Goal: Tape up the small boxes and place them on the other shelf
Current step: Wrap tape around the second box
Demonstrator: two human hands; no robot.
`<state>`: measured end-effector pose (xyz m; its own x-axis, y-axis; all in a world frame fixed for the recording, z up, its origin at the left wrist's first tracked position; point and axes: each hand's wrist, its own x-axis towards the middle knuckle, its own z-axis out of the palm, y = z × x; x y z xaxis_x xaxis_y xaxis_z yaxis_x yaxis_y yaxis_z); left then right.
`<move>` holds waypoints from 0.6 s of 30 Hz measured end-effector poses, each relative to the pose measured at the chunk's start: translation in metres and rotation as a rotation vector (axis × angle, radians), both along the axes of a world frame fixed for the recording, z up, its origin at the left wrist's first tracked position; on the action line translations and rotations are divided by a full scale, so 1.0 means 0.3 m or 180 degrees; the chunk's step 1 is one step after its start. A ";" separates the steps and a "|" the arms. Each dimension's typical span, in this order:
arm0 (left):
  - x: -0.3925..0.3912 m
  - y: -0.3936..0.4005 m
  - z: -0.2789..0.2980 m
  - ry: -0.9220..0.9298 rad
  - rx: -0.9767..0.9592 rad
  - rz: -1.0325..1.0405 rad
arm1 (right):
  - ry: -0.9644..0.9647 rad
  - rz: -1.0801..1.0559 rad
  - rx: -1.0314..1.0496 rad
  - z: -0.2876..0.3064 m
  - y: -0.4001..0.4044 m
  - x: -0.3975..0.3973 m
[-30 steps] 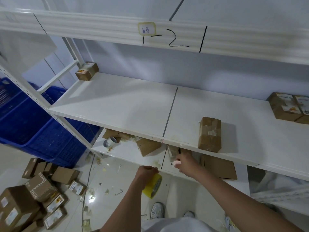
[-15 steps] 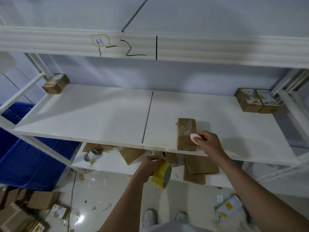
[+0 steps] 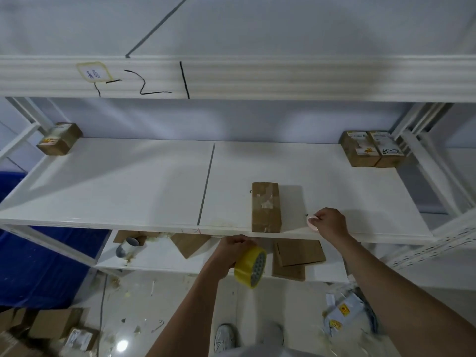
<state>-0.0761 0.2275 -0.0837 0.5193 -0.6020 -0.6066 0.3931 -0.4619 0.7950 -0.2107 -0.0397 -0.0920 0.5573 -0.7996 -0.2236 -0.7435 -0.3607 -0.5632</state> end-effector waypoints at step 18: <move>0.000 0.015 0.043 -0.0321 -0.0106 0.0372 | 0.0170 0.1995 0.0792 0.236 0.351 0.224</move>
<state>-0.0761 0.2319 -0.0707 0.6442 -0.5529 -0.5285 0.3600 -0.3904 0.8473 -0.1435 0.0655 -0.0212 0.8820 -0.2500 -0.3995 -0.4652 -0.5971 -0.6535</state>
